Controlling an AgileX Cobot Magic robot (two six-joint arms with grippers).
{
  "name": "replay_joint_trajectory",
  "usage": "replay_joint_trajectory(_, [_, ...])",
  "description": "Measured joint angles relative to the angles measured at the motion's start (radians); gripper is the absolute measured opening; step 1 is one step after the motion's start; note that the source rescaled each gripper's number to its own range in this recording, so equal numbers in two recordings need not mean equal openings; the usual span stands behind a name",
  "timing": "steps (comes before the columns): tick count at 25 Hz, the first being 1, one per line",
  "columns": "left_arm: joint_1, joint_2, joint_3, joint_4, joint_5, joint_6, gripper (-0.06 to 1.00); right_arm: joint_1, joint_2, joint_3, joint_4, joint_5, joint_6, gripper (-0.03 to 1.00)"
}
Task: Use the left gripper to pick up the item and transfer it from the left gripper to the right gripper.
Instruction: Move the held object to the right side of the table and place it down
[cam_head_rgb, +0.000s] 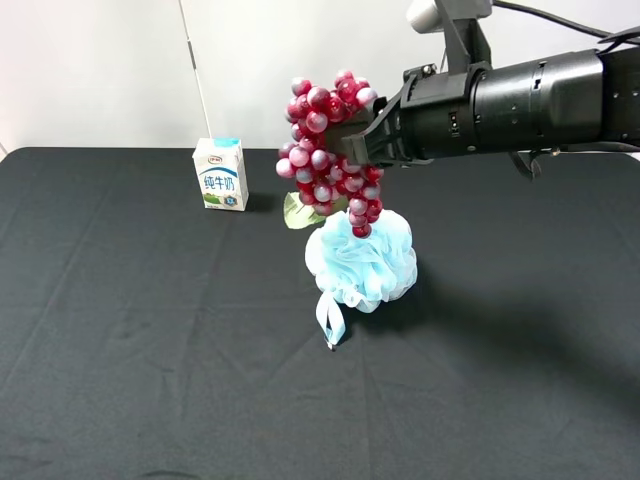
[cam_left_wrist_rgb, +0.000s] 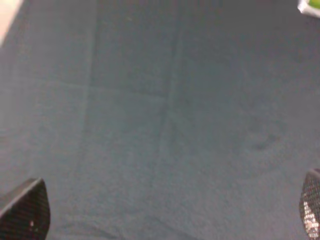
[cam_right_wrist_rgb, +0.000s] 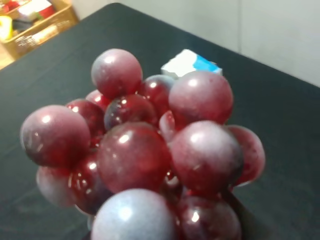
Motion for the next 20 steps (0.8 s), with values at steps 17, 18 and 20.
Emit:
replay_joint_trajectory(17, [0.116,-0.079,0.0,-0.001,0.002,0.0,1.0,-0.066,-0.077,-0.113,-0.613,-0.048,0.676,0.0])
replay_joint_trajectory(18, [0.116,-0.079,0.0,-0.001,0.002,0.0,1.0,-0.09,-0.077,-0.115,-0.684,-0.033,0.74,0.0])
replay_joint_trajectory(20, [0.116,-0.079,0.0,-0.001,0.002,0.0,1.0,-0.139,-0.077,-0.116,-0.8,-0.002,0.873,0.0])
